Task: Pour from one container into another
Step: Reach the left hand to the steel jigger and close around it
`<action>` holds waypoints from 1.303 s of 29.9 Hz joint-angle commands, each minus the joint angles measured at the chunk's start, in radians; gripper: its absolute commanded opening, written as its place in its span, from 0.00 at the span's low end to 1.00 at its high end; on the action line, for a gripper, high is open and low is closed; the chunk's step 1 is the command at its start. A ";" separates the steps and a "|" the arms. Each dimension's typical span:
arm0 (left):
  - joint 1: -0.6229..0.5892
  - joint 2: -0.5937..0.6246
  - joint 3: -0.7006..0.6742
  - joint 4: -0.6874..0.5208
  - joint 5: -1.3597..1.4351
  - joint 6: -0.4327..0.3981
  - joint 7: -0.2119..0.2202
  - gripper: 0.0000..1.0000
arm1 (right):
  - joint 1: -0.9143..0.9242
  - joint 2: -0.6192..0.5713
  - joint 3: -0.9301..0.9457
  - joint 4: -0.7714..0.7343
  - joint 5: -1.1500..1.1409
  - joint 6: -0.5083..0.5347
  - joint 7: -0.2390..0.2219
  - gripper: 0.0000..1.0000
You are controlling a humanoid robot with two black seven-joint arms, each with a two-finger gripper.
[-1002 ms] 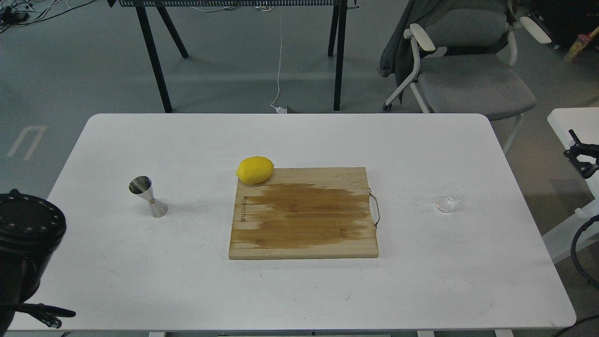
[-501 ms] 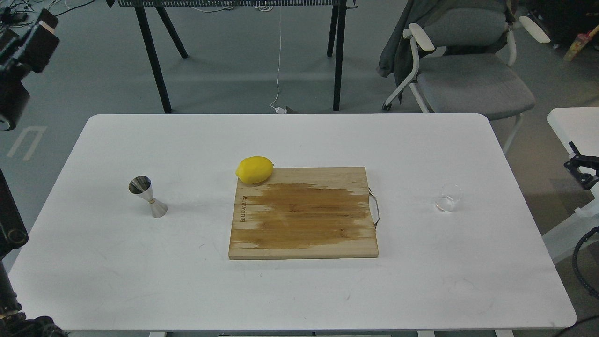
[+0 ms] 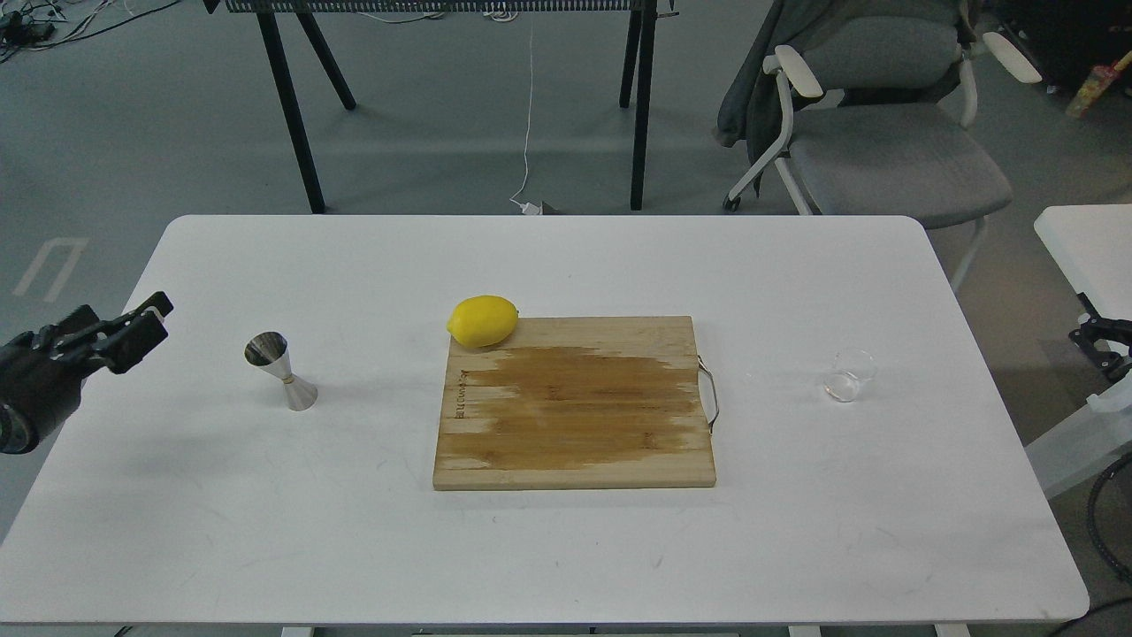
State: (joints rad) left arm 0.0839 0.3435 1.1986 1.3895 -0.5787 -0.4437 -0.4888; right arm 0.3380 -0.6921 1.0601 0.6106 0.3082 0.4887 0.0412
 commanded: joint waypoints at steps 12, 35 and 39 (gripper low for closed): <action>0.122 -0.096 0.159 0.088 -0.038 0.381 0.000 0.96 | -0.005 -0.001 0.001 -0.008 0.000 0.000 0.000 1.00; 0.097 -0.173 0.315 -0.257 -0.024 0.691 0.000 0.96 | -0.019 -0.001 0.009 -0.031 0.000 0.000 0.000 1.00; 0.071 -0.205 0.338 -0.297 -0.004 0.692 0.000 0.96 | -0.019 -0.001 0.009 -0.031 0.000 0.000 0.000 1.00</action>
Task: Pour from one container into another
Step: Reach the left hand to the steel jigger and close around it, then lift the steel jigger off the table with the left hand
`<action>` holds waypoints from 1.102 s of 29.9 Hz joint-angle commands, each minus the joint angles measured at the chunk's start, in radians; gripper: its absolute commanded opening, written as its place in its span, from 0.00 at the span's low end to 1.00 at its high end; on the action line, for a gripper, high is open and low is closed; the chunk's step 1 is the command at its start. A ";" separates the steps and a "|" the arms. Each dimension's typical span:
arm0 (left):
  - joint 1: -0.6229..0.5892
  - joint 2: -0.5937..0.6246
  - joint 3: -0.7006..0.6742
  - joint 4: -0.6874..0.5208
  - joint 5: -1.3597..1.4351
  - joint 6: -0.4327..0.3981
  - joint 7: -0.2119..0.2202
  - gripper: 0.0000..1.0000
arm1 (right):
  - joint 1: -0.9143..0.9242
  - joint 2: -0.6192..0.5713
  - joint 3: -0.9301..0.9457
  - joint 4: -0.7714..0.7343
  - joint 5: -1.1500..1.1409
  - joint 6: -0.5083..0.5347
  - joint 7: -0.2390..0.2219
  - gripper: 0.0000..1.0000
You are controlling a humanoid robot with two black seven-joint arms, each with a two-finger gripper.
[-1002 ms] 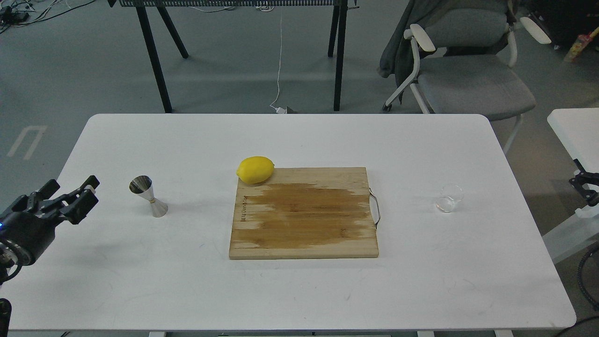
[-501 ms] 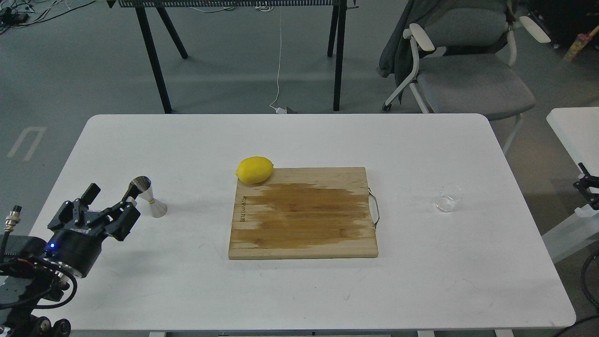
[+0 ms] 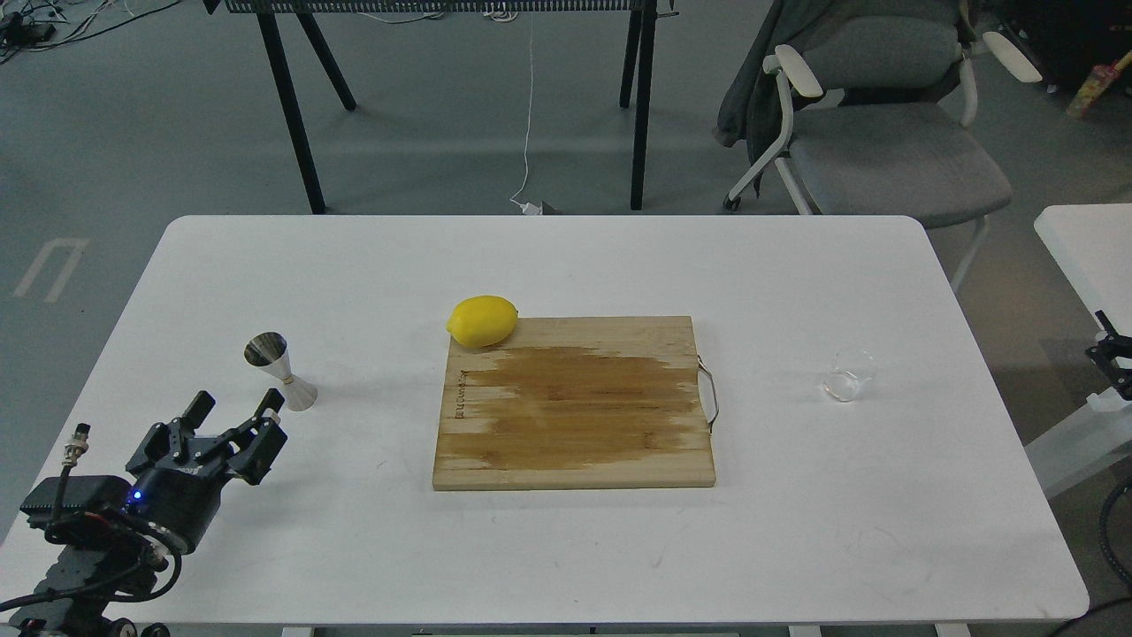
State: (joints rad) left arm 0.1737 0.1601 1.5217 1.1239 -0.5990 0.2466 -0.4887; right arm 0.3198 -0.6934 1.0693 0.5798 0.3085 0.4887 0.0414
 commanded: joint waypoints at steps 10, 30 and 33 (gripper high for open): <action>-0.154 -0.083 0.015 -0.200 0.065 0.042 0.000 0.96 | -0.014 -0.002 0.008 0.000 0.001 0.000 0.000 1.00; -0.325 -0.082 -0.002 -0.437 0.065 0.060 0.000 0.96 | -0.044 -0.015 0.035 0.000 0.001 0.000 0.000 1.00; -0.353 -0.080 -0.002 -0.467 0.065 0.060 0.000 0.96 | -0.048 -0.015 0.035 -0.001 0.001 0.000 0.000 1.00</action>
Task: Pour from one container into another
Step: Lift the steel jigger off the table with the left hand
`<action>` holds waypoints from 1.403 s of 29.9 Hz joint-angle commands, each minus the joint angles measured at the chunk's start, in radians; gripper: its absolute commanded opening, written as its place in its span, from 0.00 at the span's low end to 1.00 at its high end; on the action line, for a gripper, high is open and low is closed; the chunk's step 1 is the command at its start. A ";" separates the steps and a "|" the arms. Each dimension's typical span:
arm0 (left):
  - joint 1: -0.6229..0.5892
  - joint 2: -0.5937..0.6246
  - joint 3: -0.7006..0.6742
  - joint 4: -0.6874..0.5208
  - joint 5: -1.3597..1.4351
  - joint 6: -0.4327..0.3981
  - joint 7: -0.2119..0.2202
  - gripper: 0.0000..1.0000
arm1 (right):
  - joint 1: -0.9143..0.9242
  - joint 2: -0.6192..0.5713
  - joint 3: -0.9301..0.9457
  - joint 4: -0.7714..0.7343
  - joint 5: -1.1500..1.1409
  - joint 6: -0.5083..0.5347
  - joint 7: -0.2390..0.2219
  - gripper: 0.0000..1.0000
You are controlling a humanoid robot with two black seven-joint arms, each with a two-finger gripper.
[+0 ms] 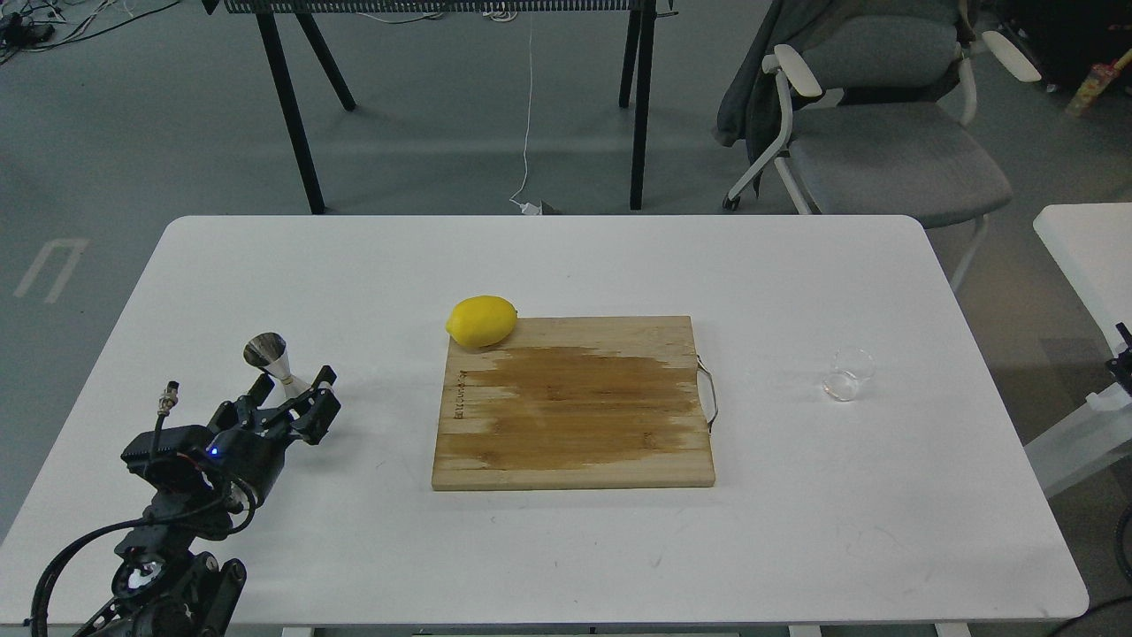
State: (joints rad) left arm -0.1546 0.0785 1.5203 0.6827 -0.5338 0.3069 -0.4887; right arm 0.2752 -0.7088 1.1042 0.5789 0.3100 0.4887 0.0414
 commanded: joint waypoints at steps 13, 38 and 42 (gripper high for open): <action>-0.157 0.001 -0.003 -0.256 0.021 0.080 0.000 0.87 | -0.018 -0.009 0.023 0.001 0.000 0.000 0.000 1.00; -0.229 0.015 -0.164 -0.268 0.198 0.086 0.000 0.07 | -0.024 -0.008 0.023 -0.001 0.000 0.000 0.000 1.00; -0.290 0.044 -0.183 -0.268 0.195 0.063 0.000 0.06 | -0.024 -0.008 0.023 0.001 0.000 0.000 0.000 1.00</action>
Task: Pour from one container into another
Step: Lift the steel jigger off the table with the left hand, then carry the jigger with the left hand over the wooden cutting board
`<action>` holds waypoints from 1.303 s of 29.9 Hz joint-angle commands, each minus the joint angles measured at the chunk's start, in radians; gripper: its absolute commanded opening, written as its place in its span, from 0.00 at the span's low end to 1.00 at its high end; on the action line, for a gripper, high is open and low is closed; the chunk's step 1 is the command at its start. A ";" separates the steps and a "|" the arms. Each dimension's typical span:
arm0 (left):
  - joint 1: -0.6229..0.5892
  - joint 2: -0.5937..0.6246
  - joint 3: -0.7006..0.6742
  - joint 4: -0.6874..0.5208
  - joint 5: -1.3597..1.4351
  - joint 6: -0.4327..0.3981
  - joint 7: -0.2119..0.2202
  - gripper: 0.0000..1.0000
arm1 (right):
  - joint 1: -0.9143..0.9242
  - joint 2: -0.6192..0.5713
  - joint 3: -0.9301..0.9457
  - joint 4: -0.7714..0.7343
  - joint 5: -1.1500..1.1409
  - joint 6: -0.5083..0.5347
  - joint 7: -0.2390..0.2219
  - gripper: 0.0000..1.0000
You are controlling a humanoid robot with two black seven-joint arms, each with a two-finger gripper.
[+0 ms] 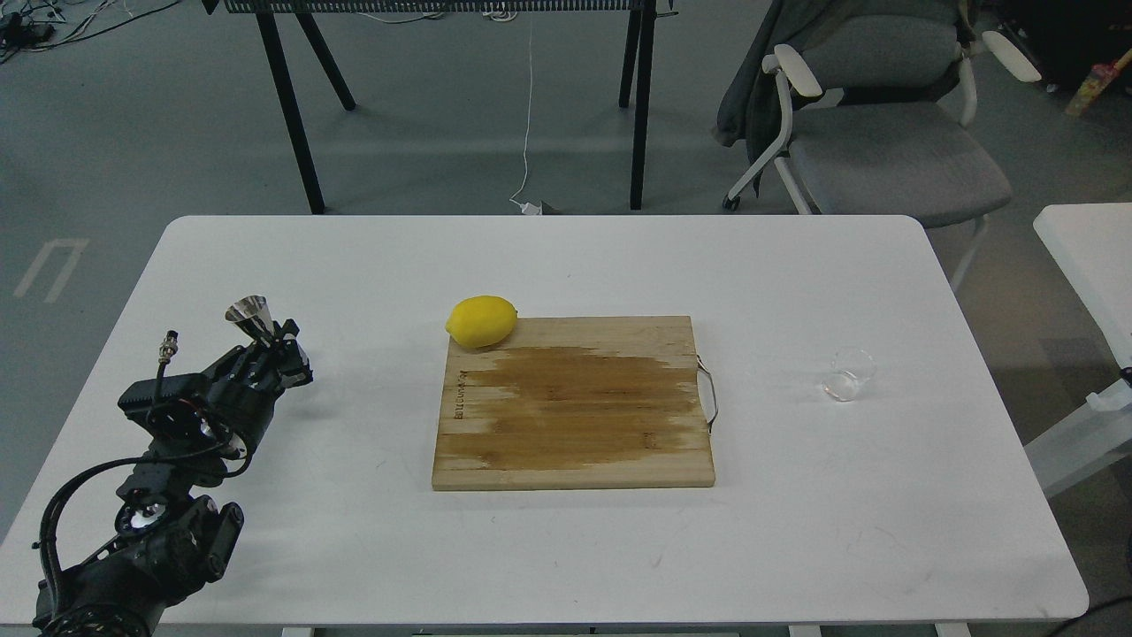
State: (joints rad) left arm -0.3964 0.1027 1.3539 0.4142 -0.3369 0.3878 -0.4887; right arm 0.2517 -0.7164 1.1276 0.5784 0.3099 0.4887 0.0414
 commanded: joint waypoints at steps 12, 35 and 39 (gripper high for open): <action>-0.510 0.061 -0.513 -0.002 -0.008 -0.650 0.000 0.06 | 0.000 0.000 0.000 0.000 0.000 0.000 0.000 1.00; -0.814 -0.103 -0.915 -0.047 -0.051 -0.876 0.000 0.06 | -0.017 0.009 0.000 0.000 0.002 0.000 0.012 1.00; -0.851 -0.103 -0.918 -0.132 -0.054 -0.876 0.000 0.07 | -0.025 0.011 0.000 0.000 0.001 0.000 0.015 1.00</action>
State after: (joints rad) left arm -1.2196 -0.0008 0.4379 0.3547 -0.3900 -0.4891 -0.4886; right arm 0.2327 -0.7072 1.1274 0.5783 0.3115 0.4887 0.0542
